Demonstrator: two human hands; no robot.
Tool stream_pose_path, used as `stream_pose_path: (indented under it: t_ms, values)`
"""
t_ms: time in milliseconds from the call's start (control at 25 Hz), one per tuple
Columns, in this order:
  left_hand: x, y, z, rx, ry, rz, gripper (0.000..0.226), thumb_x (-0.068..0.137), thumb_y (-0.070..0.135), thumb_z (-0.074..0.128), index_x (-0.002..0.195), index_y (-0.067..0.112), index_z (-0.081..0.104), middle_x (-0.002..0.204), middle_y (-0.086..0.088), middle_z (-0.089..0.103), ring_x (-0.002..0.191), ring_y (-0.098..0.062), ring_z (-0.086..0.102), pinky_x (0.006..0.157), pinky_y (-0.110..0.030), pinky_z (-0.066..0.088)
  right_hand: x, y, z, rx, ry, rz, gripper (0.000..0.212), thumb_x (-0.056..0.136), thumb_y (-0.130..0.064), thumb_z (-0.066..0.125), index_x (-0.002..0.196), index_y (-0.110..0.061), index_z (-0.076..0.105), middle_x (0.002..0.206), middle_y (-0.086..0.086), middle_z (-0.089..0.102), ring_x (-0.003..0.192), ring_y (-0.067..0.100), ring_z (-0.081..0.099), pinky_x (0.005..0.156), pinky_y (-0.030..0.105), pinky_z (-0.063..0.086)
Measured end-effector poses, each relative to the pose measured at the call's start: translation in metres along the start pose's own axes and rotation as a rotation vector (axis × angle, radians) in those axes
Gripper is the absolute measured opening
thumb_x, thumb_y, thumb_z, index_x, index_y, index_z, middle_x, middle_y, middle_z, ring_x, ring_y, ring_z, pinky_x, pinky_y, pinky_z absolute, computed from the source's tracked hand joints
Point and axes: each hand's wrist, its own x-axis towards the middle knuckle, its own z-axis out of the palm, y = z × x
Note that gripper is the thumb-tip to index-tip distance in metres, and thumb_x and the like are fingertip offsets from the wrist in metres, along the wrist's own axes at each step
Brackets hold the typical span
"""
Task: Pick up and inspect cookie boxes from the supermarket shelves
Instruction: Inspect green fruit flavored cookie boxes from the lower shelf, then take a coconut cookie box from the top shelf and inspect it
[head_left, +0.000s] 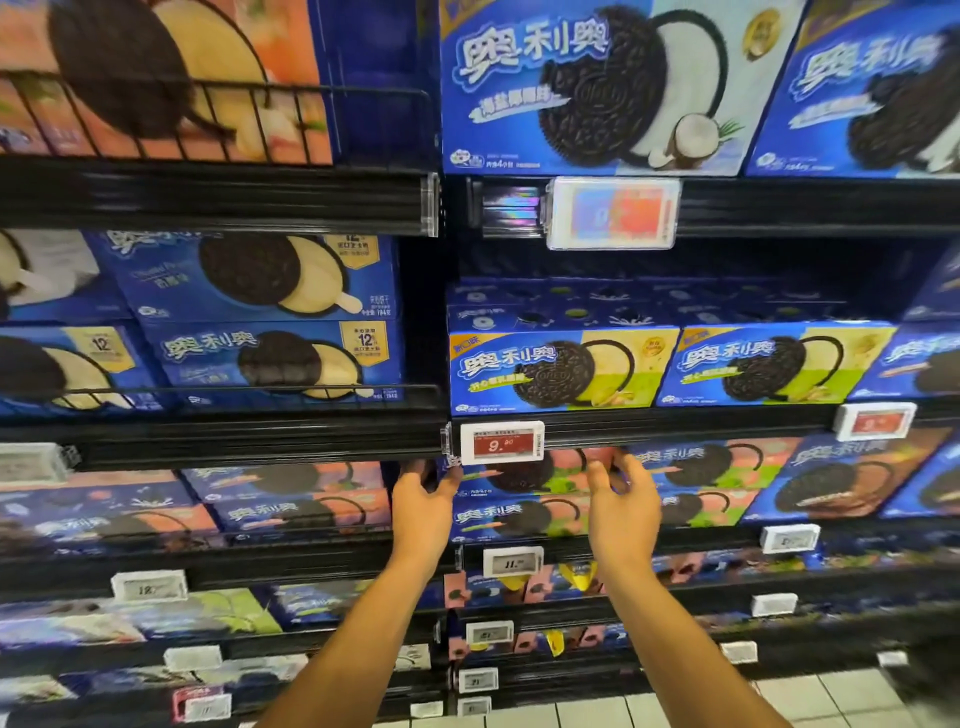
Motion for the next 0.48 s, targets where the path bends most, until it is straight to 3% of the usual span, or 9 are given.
stream_pose_path:
  t_ms: [120,200,280,400,480]
  values:
    - [0.000,0.000,0.002,-0.022,-0.034,0.004,0.019,0.090,0.016,0.069,0.107,0.018,0.059,0.111,-0.003,0.068,0.099,-0.014,0.063,0.069,-0.010,0.047,-0.001,0.004,-0.001,-0.017,-0.019,0.022,0.047,0.099,-0.022,0.061,0.142,-0.006,0.051,0.141,0.011,0.051,0.124,0.030,0.055,0.104,0.048,0.045]
    - [-0.001,0.002,0.004,-0.018,-0.077,-0.026,0.025,0.090,0.016,0.070,0.112,0.015,0.059,0.114,-0.005,0.068,0.107,-0.022,0.063,0.084,-0.027,0.051,-0.001,0.002,-0.007,-0.033,-0.046,0.056,0.049,0.098,-0.020,0.061,0.144,-0.008,0.049,0.145,0.009,0.050,0.128,0.029,0.053,0.107,0.050,0.043]
    - [0.000,0.007,0.005,-0.005,-0.132,-0.084,0.034,0.089,0.018,0.070,0.120,0.013,0.057,0.119,-0.007,0.067,0.109,-0.025,0.062,0.093,-0.041,0.050,-0.003,-0.003,-0.016,-0.002,-0.080,0.062,0.047,0.098,-0.015,0.061,0.143,-0.010,0.051,0.143,0.006,0.054,0.130,0.025,0.052,0.107,0.044,0.044]
    - [-0.009,0.018,-0.005,0.018,-0.192,-0.141,0.040,0.091,0.023,0.068,0.126,0.014,0.050,0.127,-0.002,0.062,0.105,-0.017,0.060,0.087,-0.033,0.047,-0.007,-0.015,-0.035,0.074,-0.222,0.051,0.038,0.096,-0.012,0.062,0.133,-0.018,0.059,0.131,-0.002,0.063,0.115,0.013,0.060,0.083,0.018,0.048]
    - [-0.025,0.021,-0.017,0.089,-0.260,-0.141,0.046,0.093,0.025,0.065,0.133,0.021,0.042,0.135,0.008,0.048,0.117,-0.011,0.048,0.093,-0.030,0.038,-0.008,-0.025,-0.047,0.073,-0.373,0.076,0.026,0.097,-0.017,0.064,0.120,-0.028,0.064,0.121,-0.010,0.065,0.100,-0.003,0.060,0.065,0.009,0.046]
